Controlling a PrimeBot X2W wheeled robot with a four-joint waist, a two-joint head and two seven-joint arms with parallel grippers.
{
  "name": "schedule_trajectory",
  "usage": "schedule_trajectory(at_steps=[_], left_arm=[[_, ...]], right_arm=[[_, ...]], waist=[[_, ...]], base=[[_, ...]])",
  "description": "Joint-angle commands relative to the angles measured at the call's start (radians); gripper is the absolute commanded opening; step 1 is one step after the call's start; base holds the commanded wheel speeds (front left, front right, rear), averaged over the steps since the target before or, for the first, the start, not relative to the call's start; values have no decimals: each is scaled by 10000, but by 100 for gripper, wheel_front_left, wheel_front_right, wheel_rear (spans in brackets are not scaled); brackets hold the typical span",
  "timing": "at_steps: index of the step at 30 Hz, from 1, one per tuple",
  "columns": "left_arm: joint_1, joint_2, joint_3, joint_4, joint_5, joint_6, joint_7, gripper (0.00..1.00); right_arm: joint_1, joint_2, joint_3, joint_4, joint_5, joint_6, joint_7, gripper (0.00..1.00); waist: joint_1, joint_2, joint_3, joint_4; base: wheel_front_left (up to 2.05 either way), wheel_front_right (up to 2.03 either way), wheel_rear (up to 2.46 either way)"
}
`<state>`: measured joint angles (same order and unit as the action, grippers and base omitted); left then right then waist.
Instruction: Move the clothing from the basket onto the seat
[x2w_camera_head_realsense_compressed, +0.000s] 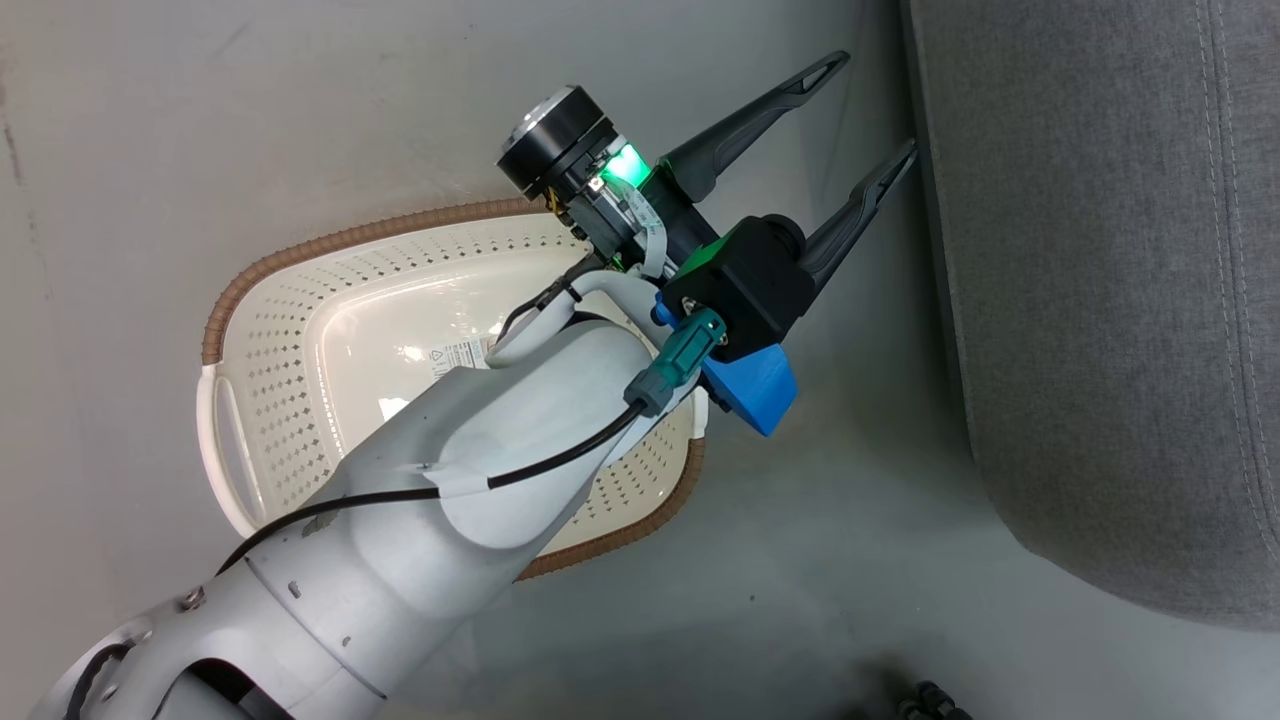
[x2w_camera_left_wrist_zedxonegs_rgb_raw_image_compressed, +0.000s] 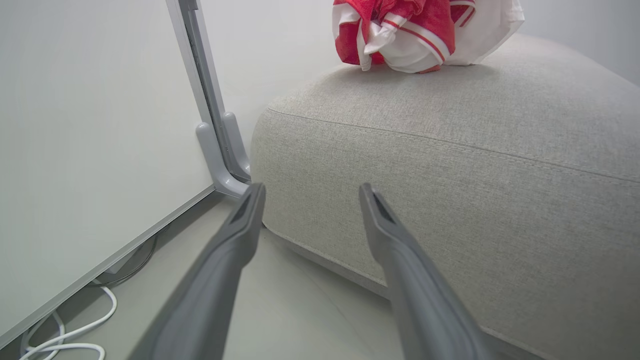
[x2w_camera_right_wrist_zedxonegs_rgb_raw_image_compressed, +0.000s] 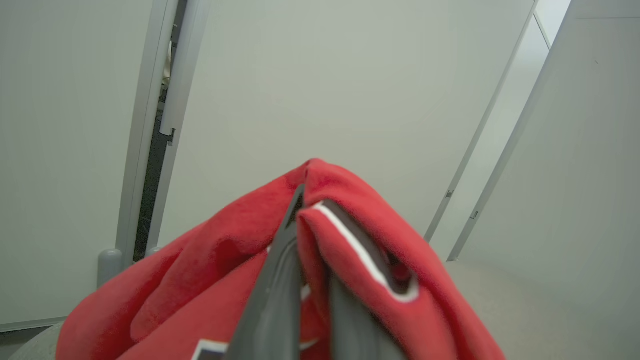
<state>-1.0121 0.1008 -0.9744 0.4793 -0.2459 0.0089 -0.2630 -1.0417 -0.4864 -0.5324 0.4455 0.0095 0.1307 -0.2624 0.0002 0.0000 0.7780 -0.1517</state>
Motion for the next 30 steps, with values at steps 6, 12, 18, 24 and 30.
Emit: schedule_trajectory(at_steps=[6, 12, 18, 24, 30], left_arm=[[-175, 64, 74, 5, 76, -8, -28, 100], [-141, 50, 100, 40, 60, 4, -28, 100], [-27, 94, 146, 70, 33, 5, -28, 100], [222, 62, 220, 34, -42, 39, -27, 100], [668, -2, 385, -101, -119, 99, -27, 100]], right_arm=[[253, 289, -351, 988, -157, 1, -36, 0], [865, 664, -244, 1614, -229, 3, -25, 0], [1438, 1050, -187, 1891, -201, 1, -25, 0], [1998, 1310, -170, 1921, -19, 1, -25, 100], [3023, 1649, -133, 1397, 13, 1, -23, 100]], waist=[[-2, 0, 59, 13], [-2, 0, 6, 20], [-2, 0, -234, 3], [-2, 0, -744, -13], [-2, 0, -1558, 47]], base=[[0, 0, 0], [0, 0, 0], [0, 0, 0], [0, 0, 0], [0, 0, 0]])
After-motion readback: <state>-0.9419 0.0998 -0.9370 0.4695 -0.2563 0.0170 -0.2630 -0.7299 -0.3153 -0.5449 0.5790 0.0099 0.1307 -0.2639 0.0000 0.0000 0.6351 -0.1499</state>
